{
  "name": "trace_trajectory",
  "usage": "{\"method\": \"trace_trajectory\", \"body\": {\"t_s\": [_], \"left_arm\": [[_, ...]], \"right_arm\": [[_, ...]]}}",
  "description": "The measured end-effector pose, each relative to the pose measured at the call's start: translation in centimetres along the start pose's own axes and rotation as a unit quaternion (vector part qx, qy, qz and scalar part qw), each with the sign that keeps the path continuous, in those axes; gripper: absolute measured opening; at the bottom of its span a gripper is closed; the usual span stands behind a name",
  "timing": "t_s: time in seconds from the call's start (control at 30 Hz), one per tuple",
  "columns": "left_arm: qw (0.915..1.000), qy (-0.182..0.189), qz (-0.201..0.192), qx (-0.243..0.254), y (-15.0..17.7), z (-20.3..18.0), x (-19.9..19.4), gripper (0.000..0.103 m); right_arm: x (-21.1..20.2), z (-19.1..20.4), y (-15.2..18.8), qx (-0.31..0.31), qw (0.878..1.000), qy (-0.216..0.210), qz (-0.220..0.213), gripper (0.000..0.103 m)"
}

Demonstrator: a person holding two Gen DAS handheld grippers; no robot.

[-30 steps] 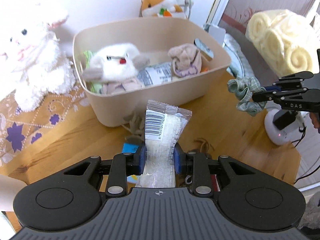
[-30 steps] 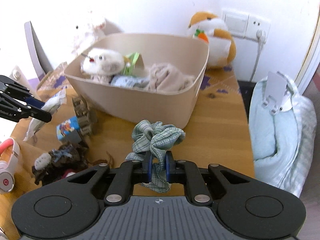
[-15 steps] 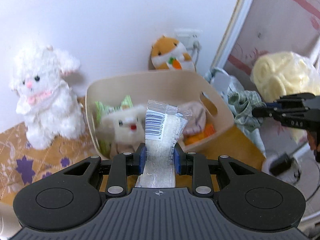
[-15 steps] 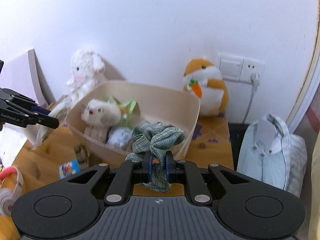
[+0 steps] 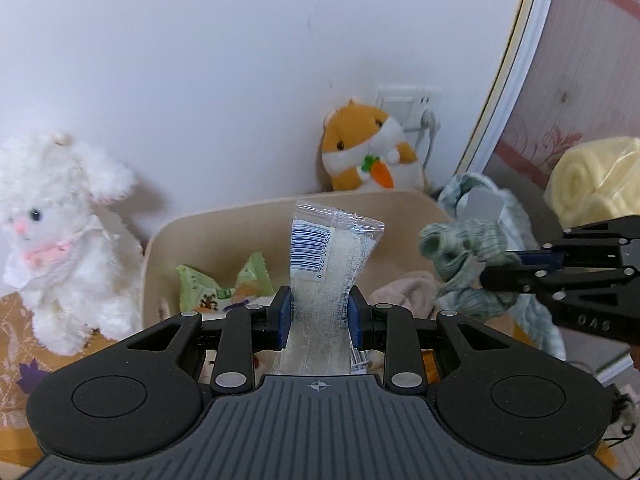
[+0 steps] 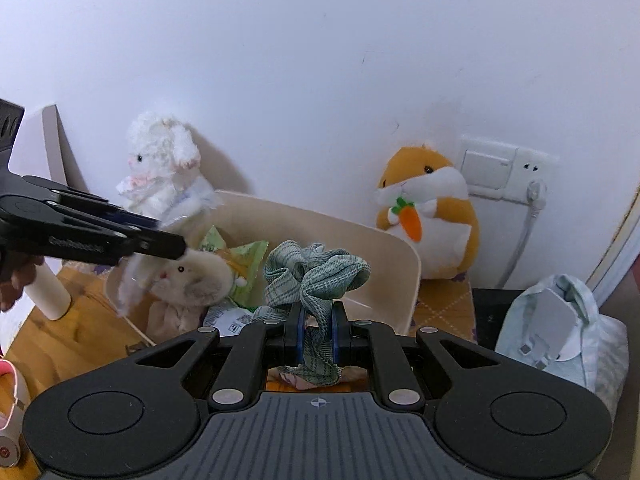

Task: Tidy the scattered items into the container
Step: 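Carry the snack bag and scrunchie over the basket and open both tools, then grasp the brown plush keychain with the left tool while the right tool grasps the red-and-white plush toy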

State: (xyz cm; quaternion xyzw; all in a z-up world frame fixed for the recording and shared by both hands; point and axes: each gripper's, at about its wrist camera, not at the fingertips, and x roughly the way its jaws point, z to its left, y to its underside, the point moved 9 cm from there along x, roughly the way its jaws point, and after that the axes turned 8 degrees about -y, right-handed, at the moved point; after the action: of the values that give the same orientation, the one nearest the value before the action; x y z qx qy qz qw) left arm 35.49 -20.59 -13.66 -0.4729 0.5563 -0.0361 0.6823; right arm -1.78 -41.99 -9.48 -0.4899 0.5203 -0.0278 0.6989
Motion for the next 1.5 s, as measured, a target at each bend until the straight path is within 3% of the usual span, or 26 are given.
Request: {"method": "trace_trajectory", "body": {"t_s": [0.2, 0.23, 0.27, 0.3, 0.33, 0.4, 0.47, 0.53, 0.6, 0.67, 0.97, 1.23, 1.5], "left_arm": [[0.9996, -0.009, 0.028, 0.003, 1.3, -0.8, 2.6, 0.029], [0.9996, -0.011, 0.026, 0.001, 1.4, -0.8, 2.7, 0.031], [0.9996, -0.014, 0.024, 0.001, 1.4, -0.8, 2.7, 0.034], [0.9997, -0.014, 0.019, -0.001, 1.4, -0.8, 2.5, 0.044], [0.9998, -0.017, 0.013, -0.003, 1.3, -0.7, 2.3, 0.061], [0.9995, -0.030, -0.006, -0.009, 0.9, -0.5, 1.7, 0.077], [0.9989, -0.037, -0.024, -0.014, 0.4, -0.1, 0.9, 0.079], [0.9987, -0.037, -0.027, -0.023, 0.2, 0.1, 0.2, 0.079], [0.9985, -0.028, -0.030, -0.034, 0.3, 0.4, -0.7, 0.079], [0.9987, -0.019, -0.031, -0.035, 0.9, 0.4, -1.8, 0.079], [0.9999, 0.008, -0.001, -0.011, 6.4, 0.9, -5.7, 0.080], [0.9976, 0.020, 0.042, 0.050, 12.9, 0.6, -8.3, 0.080], [0.9877, 0.027, 0.082, 0.130, 18.7, -0.8, -9.8, 0.080]], "right_arm": [[3.5, -0.3, 1.1, 0.002, 0.999, 0.012, 0.039, 0.015], [3.8, -0.3, 1.3, 0.003, 0.999, 0.014, 0.043, 0.020], [4.0, -0.4, 1.5, 0.006, 0.999, 0.017, 0.047, 0.035], [4.1, -0.5, 1.7, 0.009, 0.999, 0.015, 0.048, 0.042], [4.1, -0.5, 1.9, 0.011, 0.999, 0.016, 0.049, 0.046], [3.9, -0.5, 2.2, 0.007, 0.998, 0.026, 0.053, 0.066], [3.4, -0.6, 2.3, 0.010, 0.998, 0.038, 0.051, 0.078], [2.7, -0.4, 2.2, 0.018, 0.998, 0.034, 0.044, 0.082], [1.9, -0.2, 2.1, 0.021, 0.999, 0.036, 0.035, 0.096], [0.8, 0.2, 2.0, 0.028, 0.999, 0.039, 0.020, 0.103], [-2.9, 3.9, 4.4, 0.062, 0.998, 0.003, -0.004, 0.103], [-3.3, 7.7, 10.7, 0.070, 0.997, 0.010, 0.035, 0.103], [-2.8, 12.1, 16.9, 0.103, 0.992, -0.001, 0.076, 0.103]]}}
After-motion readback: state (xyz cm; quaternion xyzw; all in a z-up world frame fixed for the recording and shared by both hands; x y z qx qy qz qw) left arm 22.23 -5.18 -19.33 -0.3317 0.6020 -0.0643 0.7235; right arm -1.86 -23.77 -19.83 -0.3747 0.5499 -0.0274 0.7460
